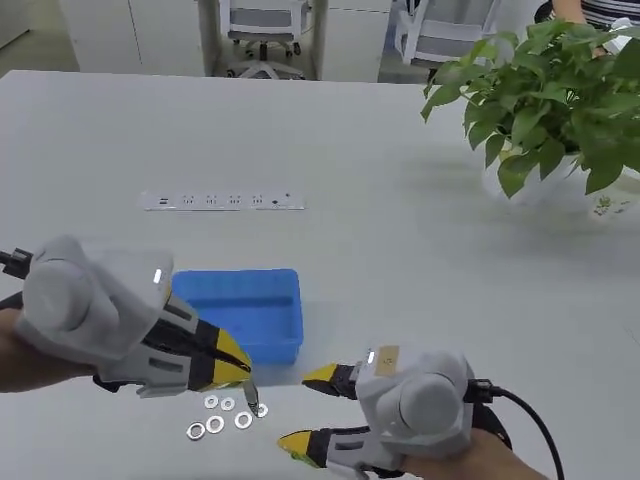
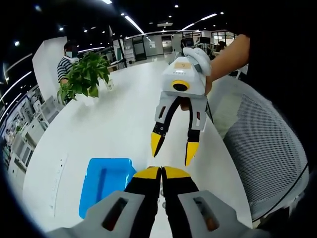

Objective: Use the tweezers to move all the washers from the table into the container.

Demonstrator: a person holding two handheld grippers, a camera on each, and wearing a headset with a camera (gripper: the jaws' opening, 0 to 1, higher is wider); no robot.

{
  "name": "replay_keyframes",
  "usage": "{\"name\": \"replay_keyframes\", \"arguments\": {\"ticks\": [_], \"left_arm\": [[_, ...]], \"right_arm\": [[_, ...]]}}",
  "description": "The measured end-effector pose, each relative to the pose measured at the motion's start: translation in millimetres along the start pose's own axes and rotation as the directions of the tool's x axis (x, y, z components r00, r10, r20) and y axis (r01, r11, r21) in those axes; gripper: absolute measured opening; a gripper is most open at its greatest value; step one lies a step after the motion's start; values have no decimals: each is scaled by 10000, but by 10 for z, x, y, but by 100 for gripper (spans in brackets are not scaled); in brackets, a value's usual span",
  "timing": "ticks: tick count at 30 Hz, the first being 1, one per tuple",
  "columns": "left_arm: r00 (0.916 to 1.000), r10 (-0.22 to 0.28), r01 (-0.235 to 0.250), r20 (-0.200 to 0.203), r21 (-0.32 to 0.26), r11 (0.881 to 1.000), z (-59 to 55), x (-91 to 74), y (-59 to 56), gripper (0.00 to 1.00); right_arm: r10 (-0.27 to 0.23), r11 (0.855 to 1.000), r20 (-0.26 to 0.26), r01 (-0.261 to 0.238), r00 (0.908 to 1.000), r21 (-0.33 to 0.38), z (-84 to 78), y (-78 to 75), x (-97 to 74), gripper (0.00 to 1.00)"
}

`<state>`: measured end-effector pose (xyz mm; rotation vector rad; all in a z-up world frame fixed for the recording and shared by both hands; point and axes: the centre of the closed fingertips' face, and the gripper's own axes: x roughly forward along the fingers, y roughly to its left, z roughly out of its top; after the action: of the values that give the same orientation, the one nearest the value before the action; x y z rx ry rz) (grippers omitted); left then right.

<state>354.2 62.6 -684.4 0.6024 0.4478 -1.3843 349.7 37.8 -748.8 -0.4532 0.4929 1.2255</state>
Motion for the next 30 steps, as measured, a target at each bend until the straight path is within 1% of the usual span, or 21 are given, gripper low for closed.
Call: {"name": "replay_keyframes", "arguments": {"ticks": [8,11,12,13,16,19,24,28,30], "left_arm": [[10000,-72,72,-51,28,10000,-32,76,25,5],[9996,-173,174,-217,47,9998,-76,110,11,5],[9998,-165,166,-149,80,9998,-68,110,11,5],[9998,-134,134,-152,-1,9999,-65,107,13,5],[9999,-107,107,-88,11,9999,-53,113,22,5],[9999,-97,97,-97,-13,10000,-55,113,31,5],[9998,-123,123,-136,-16,9999,-68,106,36,5],[9999,-89,87,-117,-138,9999,-56,116,44,5],[9999,-87,85,-80,-318,9995,-50,122,46,5]], "right_arm": [[-152,9998,-66,153,9999,124,-60,-8,-60,41],[-169,9997,-60,170,9998,167,-72,-7,-72,40],[-185,9997,-70,186,9998,172,-79,-10,-77,40],[-192,9997,-70,193,9998,161,-81,-11,-80,40],[-202,9997,-65,203,9998,165,-82,-14,-87,40],[-187,9997,-61,188,9998,153,-82,-15,-83,40],[-78,9999,-27,78,10000,130,-55,-23,-58,39],[42,10000,8,-42,10000,18,-14,-37,-35,39],[163,9998,-4,-163,9999,-98,3,-46,-4,39]]}}
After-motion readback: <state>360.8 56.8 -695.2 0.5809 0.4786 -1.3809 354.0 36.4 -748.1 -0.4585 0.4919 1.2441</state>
